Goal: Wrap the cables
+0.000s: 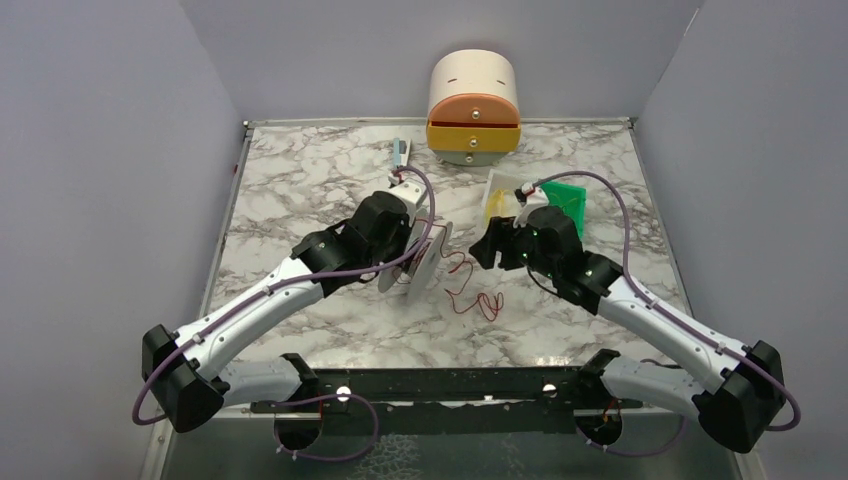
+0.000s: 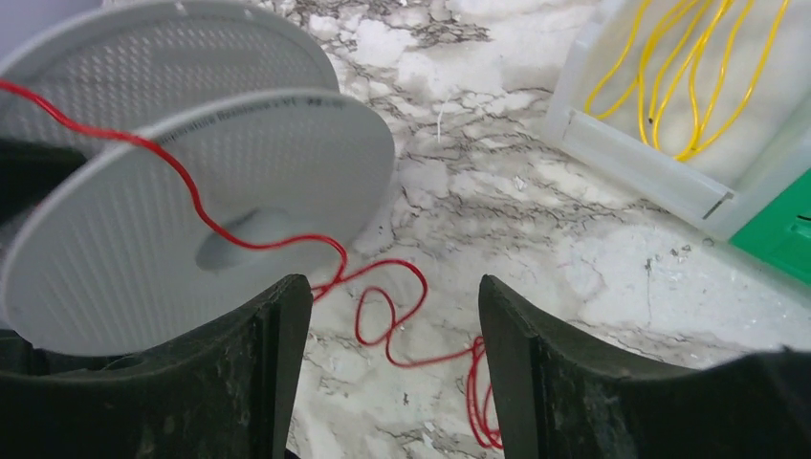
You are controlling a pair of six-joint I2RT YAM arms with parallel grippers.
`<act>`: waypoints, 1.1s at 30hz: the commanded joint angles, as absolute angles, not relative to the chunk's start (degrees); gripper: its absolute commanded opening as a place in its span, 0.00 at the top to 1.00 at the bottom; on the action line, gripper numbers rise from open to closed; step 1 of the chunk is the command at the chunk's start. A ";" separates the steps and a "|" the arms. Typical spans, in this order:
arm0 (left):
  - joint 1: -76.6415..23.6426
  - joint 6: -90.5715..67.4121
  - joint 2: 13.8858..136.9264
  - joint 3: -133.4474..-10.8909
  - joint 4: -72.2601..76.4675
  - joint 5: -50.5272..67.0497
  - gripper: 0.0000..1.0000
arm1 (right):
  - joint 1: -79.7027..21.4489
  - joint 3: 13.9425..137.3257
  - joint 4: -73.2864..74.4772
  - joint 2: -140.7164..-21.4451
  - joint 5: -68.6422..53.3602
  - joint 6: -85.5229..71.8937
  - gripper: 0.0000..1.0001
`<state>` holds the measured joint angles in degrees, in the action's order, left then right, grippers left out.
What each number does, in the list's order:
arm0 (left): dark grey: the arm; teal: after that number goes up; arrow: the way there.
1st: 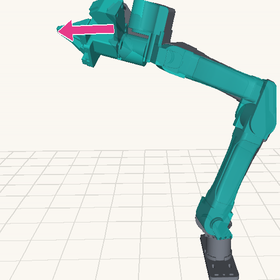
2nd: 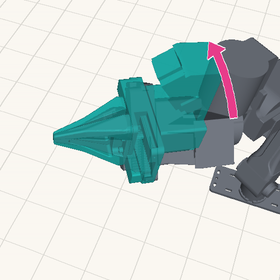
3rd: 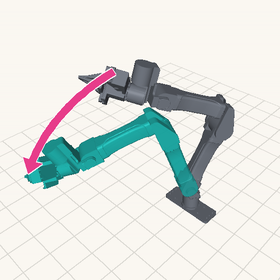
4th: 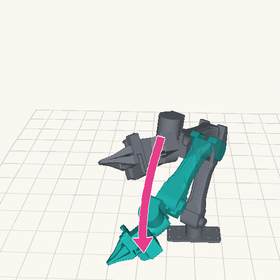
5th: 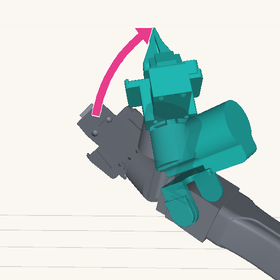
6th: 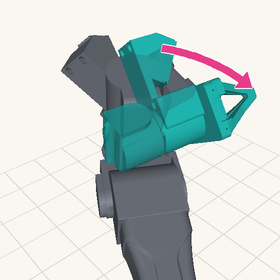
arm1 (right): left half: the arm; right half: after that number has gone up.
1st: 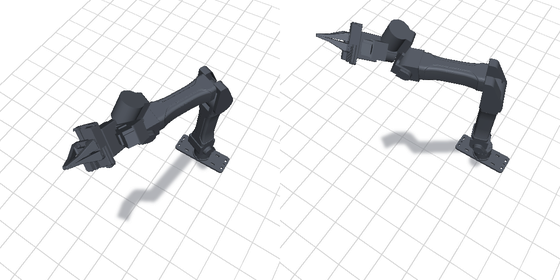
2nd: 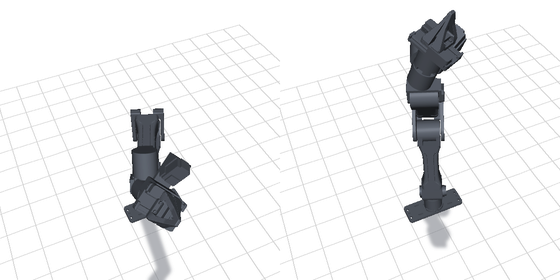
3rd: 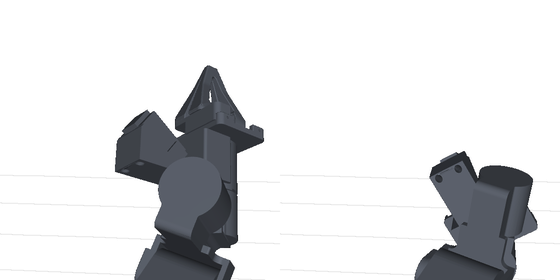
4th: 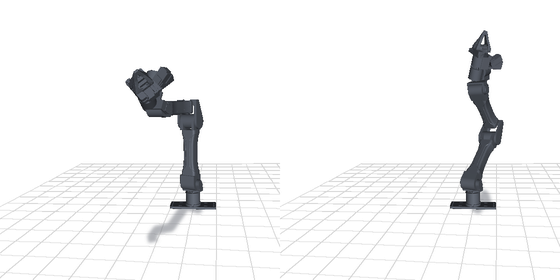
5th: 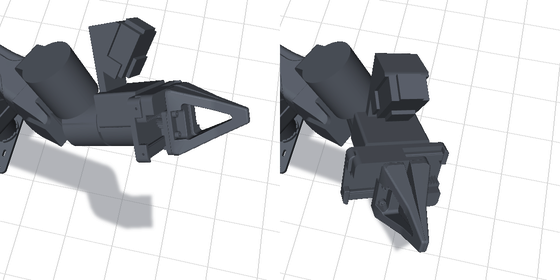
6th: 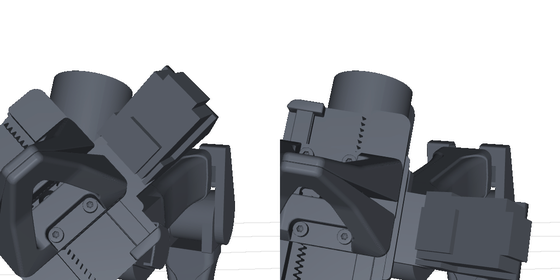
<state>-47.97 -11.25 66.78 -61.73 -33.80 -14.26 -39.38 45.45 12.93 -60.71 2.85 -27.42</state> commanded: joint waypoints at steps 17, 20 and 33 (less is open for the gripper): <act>-45.35 -10.87 65.37 -66.42 -35.35 -6.33 1.00 | -39.44 28.45 -12.86 -66.01 -11.07 -31.29 0.27; -45.35 -11.22 64.91 -66.26 -35.35 -5.86 1.00 | -39.46 27.17 -18.15 -68.65 -10.42 -30.42 0.29; -45.35 -11.95 63.55 -65.92 -35.74 -4.19 1.00 | -39.46 28.44 -27.37 -76.81 -7.17 -31.78 0.66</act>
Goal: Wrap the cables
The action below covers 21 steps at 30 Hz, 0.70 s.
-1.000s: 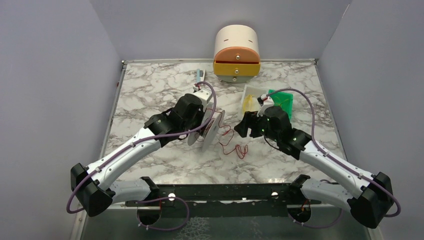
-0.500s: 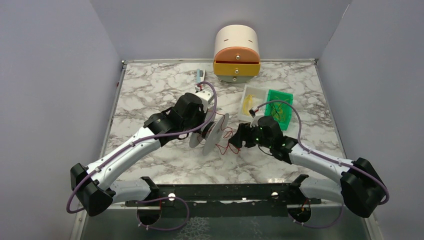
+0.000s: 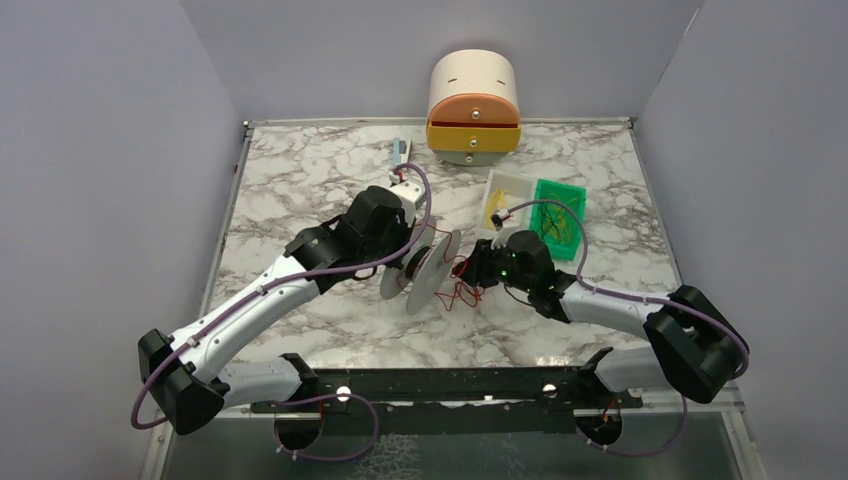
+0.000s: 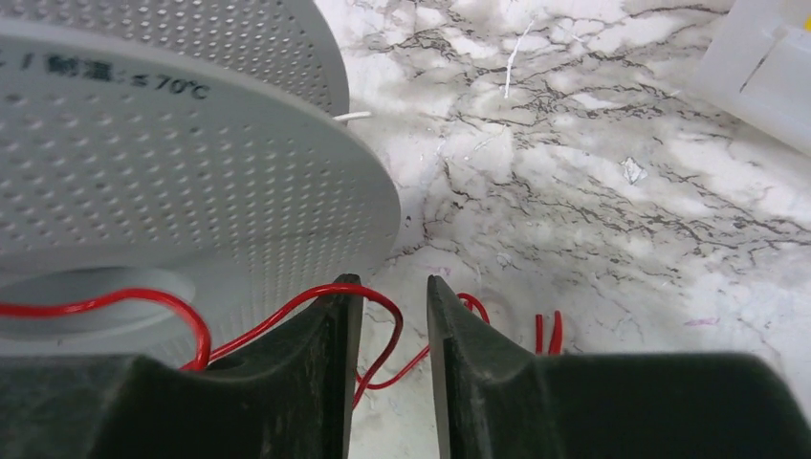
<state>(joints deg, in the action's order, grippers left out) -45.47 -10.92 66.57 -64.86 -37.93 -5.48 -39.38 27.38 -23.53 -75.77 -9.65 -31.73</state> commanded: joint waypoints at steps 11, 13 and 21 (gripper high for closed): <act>-45.31 -11.56 60.31 -67.29 -36.90 -3.32 1.00 | -39.31 29.73 -21.83 -69.77 3.22 -29.51 0.99; -45.35 -11.37 59.68 -67.62 -37.23 -3.38 1.00 | -39.10 30.93 -18.91 -67.54 6.67 -28.96 0.99; -45.30 -9.69 57.52 -67.67 -40.22 -3.77 1.00 | -38.41 39.03 -5.91 -61.50 20.49 -26.46 0.99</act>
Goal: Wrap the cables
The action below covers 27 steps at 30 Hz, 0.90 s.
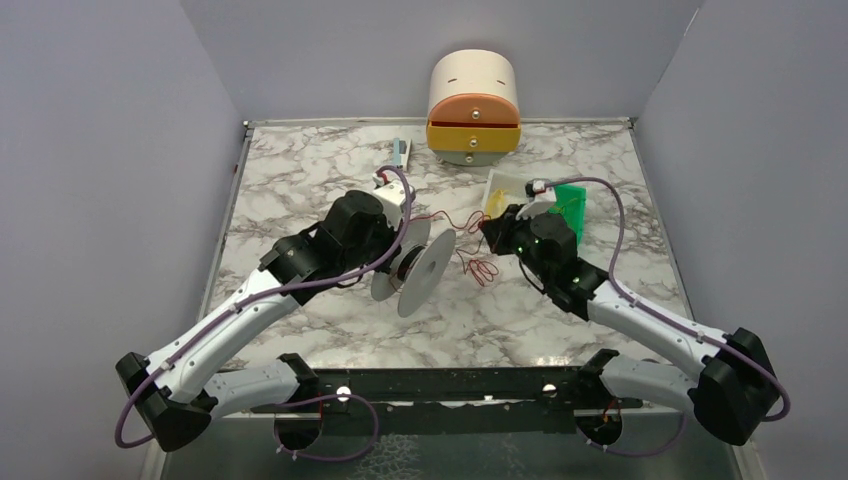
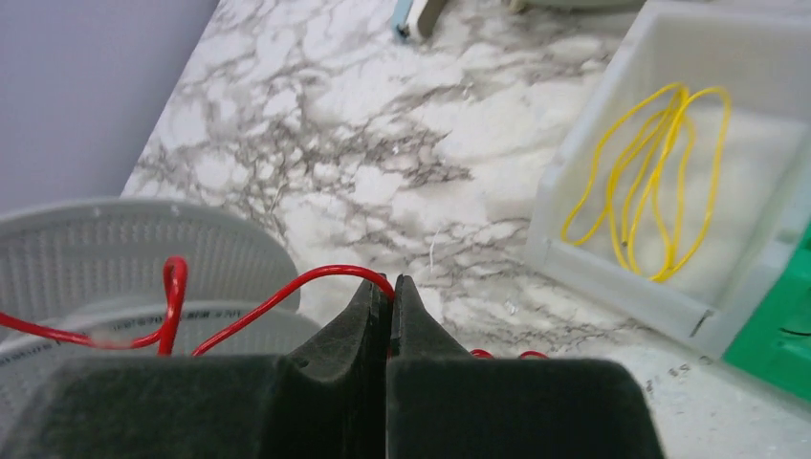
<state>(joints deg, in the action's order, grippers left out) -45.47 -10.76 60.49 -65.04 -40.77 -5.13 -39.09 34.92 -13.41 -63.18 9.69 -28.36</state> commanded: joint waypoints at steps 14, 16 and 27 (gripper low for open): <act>-45.35 -7.30 51.79 -71.83 -41.59 1.73 1.00 | -36.01 37.12 -2.11 -67.03 26.67 -32.21 0.99; -45.30 -7.57 51.58 -72.55 -41.66 1.73 1.00 | -35.86 35.89 -3.38 -67.54 24.71 -32.70 0.99; -45.35 -9.89 51.81 -76.15 -39.25 2.94 1.00 | -35.77 28.47 -12.68 -70.01 11.19 -34.16 0.99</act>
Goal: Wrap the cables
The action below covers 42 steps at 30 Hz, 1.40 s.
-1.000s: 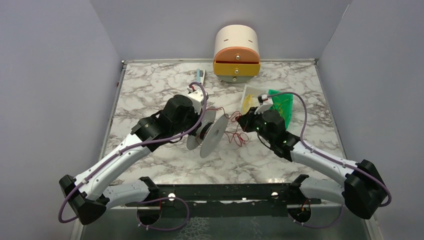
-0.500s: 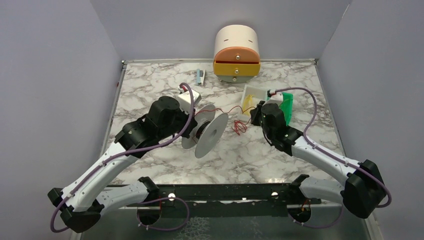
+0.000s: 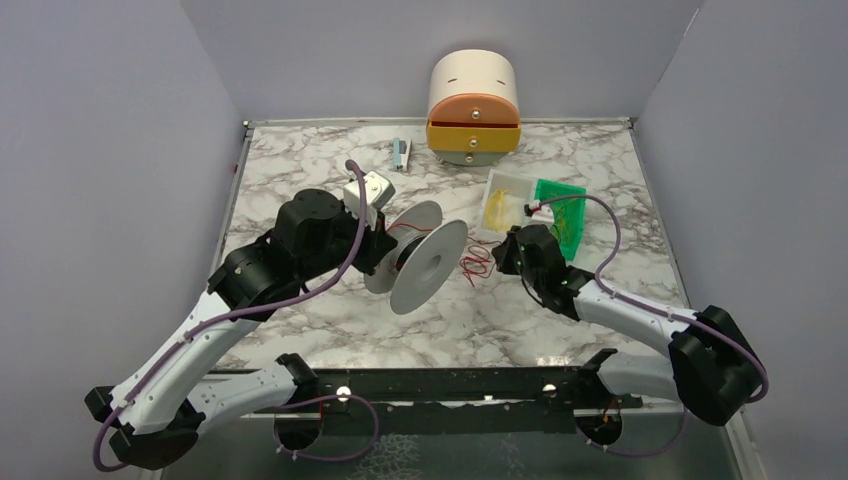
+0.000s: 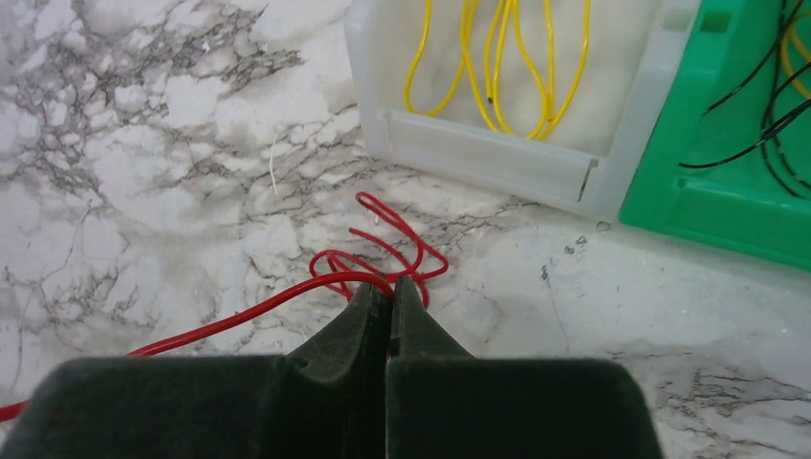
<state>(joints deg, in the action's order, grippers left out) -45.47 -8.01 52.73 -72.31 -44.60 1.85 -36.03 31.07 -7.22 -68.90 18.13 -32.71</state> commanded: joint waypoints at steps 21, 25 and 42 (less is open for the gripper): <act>-45.35 -21.52 52.99 -72.03 -23.37 -10.80 1.00 | -37.46 16.67 -44.47 -71.98 -22.60 -35.78 0.96; -45.35 -23.50 51.86 -69.83 -20.01 -11.87 1.00 | -38.78 16.71 -46.65 -71.78 -25.76 -35.27 0.94; -45.32 -25.90 49.23 -64.91 -10.99 -10.57 1.00 | -42.61 16.04 -56.30 -69.94 -28.84 -36.78 0.56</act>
<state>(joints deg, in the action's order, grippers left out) -45.47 -24.12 51.53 -63.99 -19.75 -10.87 -42.09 16.43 -51.62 -70.57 -27.79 -36.45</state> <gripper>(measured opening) 0.056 0.403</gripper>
